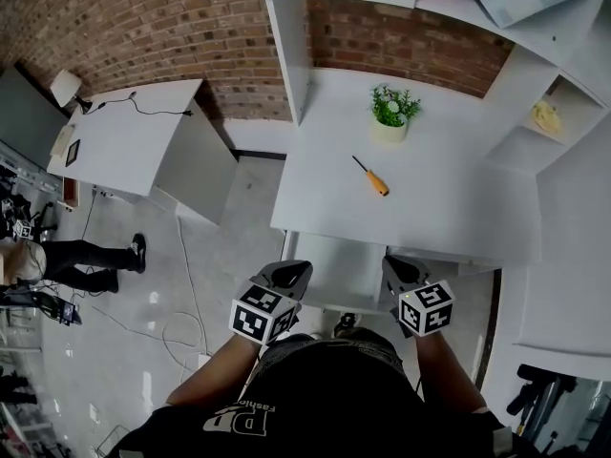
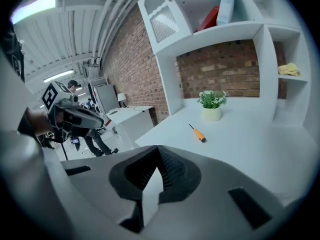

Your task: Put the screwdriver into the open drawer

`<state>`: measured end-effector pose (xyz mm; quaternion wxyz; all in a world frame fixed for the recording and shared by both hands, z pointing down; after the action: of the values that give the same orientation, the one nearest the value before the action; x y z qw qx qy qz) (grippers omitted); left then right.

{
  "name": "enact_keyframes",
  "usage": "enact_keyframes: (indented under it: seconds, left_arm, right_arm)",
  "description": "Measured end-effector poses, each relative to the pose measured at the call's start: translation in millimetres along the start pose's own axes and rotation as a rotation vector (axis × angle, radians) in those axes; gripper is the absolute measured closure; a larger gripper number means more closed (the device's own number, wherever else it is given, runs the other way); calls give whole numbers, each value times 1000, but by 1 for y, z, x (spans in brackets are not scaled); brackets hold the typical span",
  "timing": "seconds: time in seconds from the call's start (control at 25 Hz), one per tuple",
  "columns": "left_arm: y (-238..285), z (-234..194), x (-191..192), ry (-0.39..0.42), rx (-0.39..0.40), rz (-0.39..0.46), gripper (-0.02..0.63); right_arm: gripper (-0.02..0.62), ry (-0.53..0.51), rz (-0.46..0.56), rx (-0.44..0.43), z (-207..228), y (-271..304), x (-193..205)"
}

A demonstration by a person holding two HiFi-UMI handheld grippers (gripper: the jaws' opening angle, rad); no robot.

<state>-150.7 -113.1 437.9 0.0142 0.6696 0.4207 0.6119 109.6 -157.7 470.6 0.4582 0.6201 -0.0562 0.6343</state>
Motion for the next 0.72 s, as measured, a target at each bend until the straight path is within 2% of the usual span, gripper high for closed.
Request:
enact_keyframes:
  seconds: [0.2, 0.32, 0.6, 0.72]
  left_arm:
    - [23, -8, -19, 15, -62, -23, 589]
    - [42, -9, -29, 83, -77, -46, 589]
    - [94, -18, -58, 245, -9, -110, 589]
    - [122, -24, -71, 353, 21, -124, 589]
  right_arm:
    - [591, -8, -11, -49, 31, 20, -12]
    - [591, -11, -13, -78, 45, 29, -13]
    - [591, 26, -3, -83, 56, 32, -9]
    - [591, 38, 4, -53, 62, 27, -3]
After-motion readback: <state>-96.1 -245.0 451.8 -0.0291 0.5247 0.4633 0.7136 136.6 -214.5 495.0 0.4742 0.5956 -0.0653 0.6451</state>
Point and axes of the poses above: the fingertips, and each gripper's own axes: y forward along the fingers, z to its right, x out of its underside, the point moved 9 cm from there along -y, backward along the fingers, and after that the axes turned 2 degrees about z, right-handed, at the moved point
